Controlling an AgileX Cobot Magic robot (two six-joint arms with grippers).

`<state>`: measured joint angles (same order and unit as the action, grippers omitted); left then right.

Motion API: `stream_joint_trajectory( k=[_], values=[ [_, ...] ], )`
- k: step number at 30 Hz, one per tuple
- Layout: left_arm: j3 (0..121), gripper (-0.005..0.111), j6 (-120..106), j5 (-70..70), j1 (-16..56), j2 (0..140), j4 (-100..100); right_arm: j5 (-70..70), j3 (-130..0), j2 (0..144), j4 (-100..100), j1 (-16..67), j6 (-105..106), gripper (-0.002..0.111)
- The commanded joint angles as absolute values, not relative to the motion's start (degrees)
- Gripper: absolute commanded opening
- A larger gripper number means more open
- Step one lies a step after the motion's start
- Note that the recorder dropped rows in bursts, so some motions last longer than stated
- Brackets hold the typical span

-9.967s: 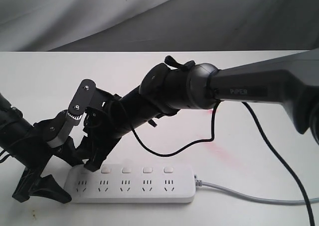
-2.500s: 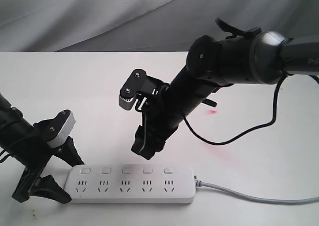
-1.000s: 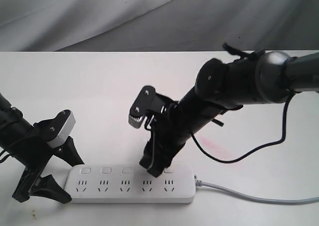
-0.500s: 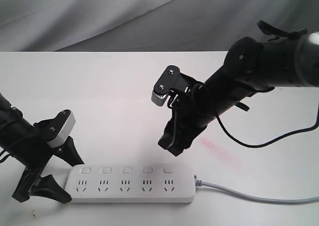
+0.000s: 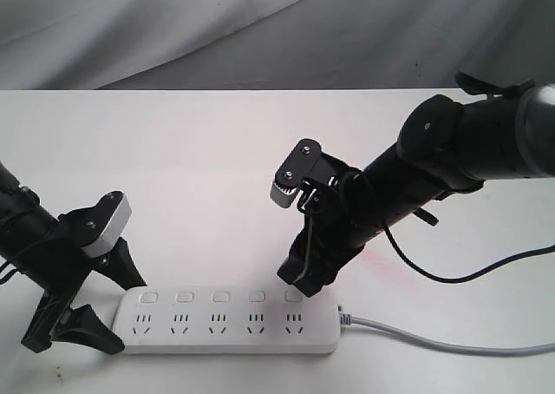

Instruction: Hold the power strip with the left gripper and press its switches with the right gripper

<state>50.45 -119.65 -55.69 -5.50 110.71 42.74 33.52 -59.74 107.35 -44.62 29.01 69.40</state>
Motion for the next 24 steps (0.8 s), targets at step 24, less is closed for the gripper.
stream_joint_trajectory(
  k=[24],
  values=[
    [50.2,0.062,-119.9,-54.5,-5.1,110.7,43.0,29.0,-56.5,104.2,-45.3,28.7,70.3,0.055]
  ],
)
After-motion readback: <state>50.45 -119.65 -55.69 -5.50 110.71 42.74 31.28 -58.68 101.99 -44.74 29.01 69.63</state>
